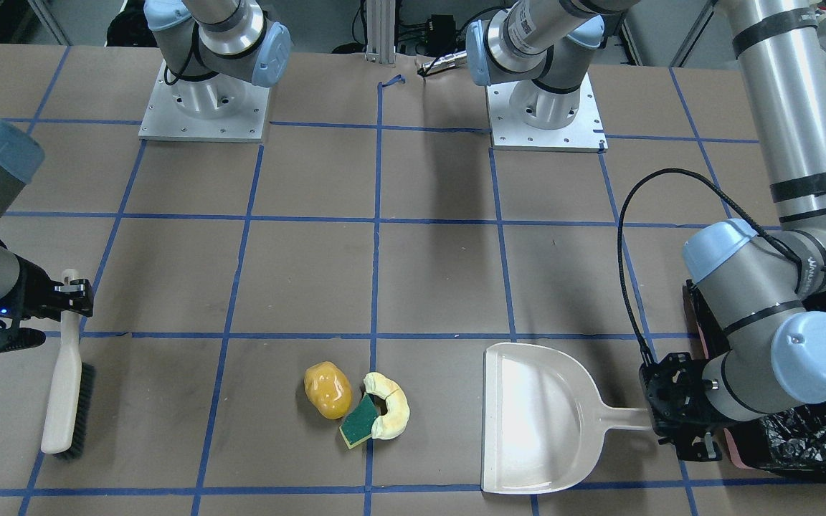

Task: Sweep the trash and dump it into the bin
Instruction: 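Close the left gripper on the dustpan handle while the right grasps the brush, then lift the brush with the right gripper and move it behind the peel and potato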

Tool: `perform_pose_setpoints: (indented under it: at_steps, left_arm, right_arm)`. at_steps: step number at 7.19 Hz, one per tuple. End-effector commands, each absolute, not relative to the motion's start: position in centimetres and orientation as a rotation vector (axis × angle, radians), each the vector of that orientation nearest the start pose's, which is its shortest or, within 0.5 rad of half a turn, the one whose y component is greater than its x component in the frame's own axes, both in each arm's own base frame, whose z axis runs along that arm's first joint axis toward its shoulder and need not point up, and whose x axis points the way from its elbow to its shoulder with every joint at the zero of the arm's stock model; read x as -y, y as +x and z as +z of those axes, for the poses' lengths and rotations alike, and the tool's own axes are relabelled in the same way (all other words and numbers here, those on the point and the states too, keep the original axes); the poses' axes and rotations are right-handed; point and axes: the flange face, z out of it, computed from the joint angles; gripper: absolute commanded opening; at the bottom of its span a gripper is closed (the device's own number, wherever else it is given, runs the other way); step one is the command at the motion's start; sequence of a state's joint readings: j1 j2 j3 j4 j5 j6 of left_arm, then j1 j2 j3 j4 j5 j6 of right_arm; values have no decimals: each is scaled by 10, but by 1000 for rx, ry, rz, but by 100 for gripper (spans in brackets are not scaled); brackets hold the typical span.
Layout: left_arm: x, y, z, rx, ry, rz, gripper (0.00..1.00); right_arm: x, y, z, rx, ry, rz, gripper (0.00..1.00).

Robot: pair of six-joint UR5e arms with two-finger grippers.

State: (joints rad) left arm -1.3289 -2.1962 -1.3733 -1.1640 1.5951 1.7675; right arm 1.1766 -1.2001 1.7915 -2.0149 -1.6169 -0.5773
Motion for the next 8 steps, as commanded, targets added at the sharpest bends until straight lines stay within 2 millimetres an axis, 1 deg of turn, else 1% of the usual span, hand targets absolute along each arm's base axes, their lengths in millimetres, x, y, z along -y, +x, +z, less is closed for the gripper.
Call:
perform_pose_setpoints:
  at_steps: [1, 2, 3, 4, 5, 7, 8]
  left_arm:
    - [713, 37, 244, -2276, 2174, 52, 64]
    - [713, 31, 244, -2267, 2182, 52, 57]
    - [712, 24, 244, -2260, 2192, 54, 56]
    - [712, 24, 245, -2259, 2191, 52, 51]
    - [712, 23, 245, -2257, 2193, 55, 45]
    - [712, 23, 244, -2256, 2196, 57, 45]
    - [712, 23, 246, -2255, 2194, 54, 44]
  right_arm:
    - [570, -99, 227, -3091, -286, 236, 14]
    - [570, -99, 227, -3099, -290, 238, 0]
    - [571, -99, 229, -3104, -291, 239, 0]
    - [571, -99, 230, -3103, -288, 241, 0]
    - [573, -100, 238, -3112, -286, 221, 0]
    - [578, -94, 248, -3124, -118, 207, 0]
    - [582, -90, 254, -3118, -112, 215, 0]
